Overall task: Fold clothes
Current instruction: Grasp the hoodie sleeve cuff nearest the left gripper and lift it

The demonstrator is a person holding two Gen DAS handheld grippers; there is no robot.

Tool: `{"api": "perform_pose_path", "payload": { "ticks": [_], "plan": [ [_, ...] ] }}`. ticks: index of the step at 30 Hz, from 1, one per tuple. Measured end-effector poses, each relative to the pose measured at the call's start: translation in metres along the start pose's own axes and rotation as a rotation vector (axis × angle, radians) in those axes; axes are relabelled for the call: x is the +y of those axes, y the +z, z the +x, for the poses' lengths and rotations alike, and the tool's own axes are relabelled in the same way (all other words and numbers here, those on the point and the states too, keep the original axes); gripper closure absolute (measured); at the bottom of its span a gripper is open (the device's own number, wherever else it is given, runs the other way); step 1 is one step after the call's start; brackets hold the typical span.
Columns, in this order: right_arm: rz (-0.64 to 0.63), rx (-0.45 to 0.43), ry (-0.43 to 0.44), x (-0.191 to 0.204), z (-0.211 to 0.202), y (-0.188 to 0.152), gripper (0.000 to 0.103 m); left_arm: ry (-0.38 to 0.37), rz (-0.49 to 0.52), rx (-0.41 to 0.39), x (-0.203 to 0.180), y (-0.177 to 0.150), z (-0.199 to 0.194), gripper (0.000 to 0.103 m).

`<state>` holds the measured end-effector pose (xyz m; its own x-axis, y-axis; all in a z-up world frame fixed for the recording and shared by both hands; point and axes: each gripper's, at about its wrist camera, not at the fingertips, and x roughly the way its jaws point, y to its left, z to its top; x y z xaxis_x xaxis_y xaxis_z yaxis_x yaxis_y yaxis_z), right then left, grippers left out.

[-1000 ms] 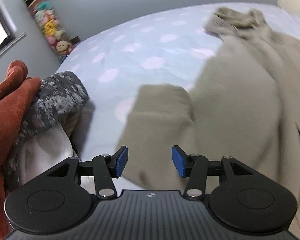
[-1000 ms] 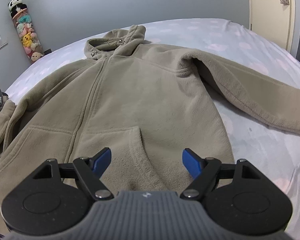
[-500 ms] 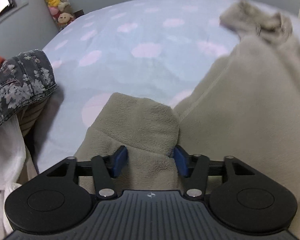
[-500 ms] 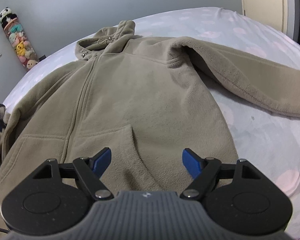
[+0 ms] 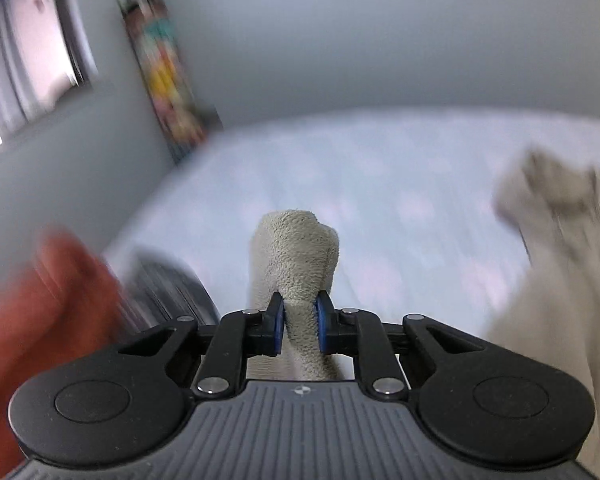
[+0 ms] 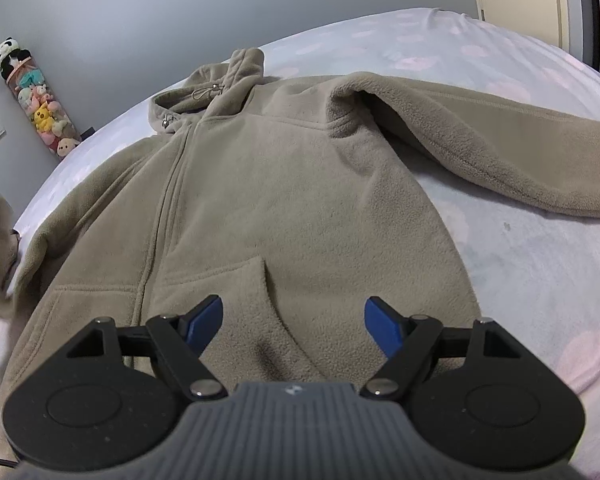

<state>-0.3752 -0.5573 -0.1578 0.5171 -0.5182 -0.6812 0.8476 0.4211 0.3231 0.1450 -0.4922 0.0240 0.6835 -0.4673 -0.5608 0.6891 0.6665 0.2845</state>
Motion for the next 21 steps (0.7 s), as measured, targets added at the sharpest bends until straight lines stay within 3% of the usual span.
{"api": "perform_pose_path", "payload": {
  "ticks": [4, 7, 12, 14, 18, 21],
  "plan": [
    [0.007, -0.003, 0.002, -0.001, -0.001, 0.001, 0.023, 0.159, 0.034, -0.260, 0.034, 0.051, -0.048, 0.090],
    [0.010, -0.003, -0.001, -0.002, -0.001, 0.001, 0.023, 0.228, 0.038, -0.323, 0.058, 0.061, -0.058, 0.090],
    [0.006, 0.002, -0.008, -0.001, 0.000, 0.002, 0.023, 0.353, 0.100, -0.231, 0.079, 0.021, -0.019, 0.090],
    [0.004, 0.002, -0.010, -0.002, 0.001, 0.002, 0.023, 0.368, 0.108, -0.156, 0.084, -0.002, 0.005, 0.089],
    [0.003, 0.003, -0.016, -0.002, 0.001, 0.002, 0.023, 0.390, 0.046, -0.021, 0.098, -0.043, 0.043, 0.089],
    [-0.002, 0.006, -0.025, -0.001, 0.002, 0.003, 0.023, 0.385, -0.016, 0.005, 0.110, -0.065, 0.049, 0.083]
  ]
}}
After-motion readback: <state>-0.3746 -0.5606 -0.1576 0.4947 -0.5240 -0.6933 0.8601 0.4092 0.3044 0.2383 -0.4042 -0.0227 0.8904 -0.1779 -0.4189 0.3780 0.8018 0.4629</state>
